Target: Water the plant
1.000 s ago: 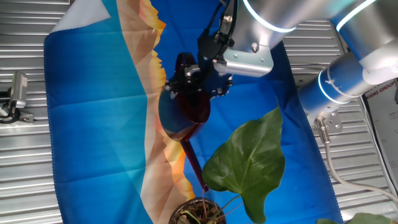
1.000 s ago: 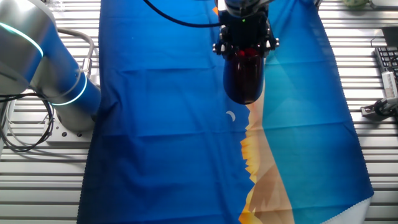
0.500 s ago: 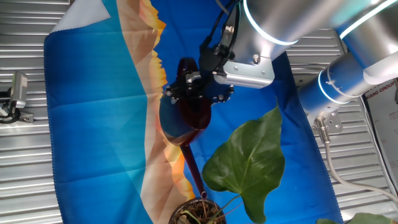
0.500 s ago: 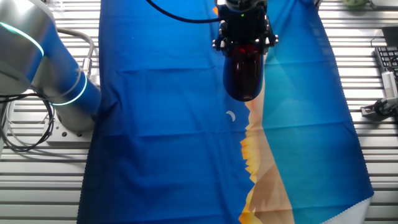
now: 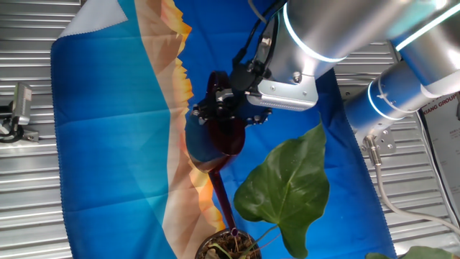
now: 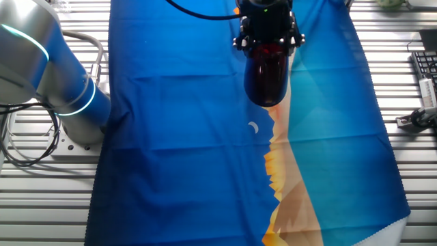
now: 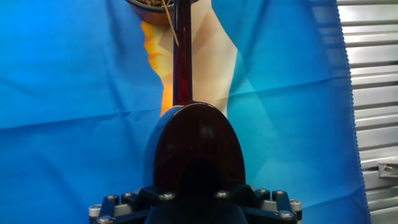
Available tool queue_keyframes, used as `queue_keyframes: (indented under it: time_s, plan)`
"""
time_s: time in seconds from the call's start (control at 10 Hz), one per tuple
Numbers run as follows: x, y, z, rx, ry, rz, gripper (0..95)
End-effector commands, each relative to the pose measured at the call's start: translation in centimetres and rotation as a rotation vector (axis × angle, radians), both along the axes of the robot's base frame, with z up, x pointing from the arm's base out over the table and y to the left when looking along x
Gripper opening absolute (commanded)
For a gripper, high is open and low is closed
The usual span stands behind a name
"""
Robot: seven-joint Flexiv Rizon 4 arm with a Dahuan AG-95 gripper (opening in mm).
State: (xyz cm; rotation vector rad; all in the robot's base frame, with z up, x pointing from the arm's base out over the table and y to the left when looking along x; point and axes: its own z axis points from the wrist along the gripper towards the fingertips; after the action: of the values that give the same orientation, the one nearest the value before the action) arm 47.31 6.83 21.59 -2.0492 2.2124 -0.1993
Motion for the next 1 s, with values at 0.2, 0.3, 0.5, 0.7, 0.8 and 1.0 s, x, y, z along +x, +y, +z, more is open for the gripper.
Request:
queue_keyframes:
  time_s: [0.2,0.3,0.5,0.7,0.8,1.0]
  plan:
    - [-0.18,0.00,0.16,-0.007,0.004,0.001,0.0]
    - [-0.19,0.00,0.16,-0.016,0.010,0.002,0.0]
    - [-0.22,0.00,0.18,-0.032,0.012,0.004,0.0]
    - [-0.28,-0.01,0.19,-0.043,0.011,0.003,0.0]
    - [-0.38,-0.03,0.15,-0.048,0.013,0.000,0.0]
    - [-0.49,-0.05,0.24,-0.064,0.014,-0.001,0.0]
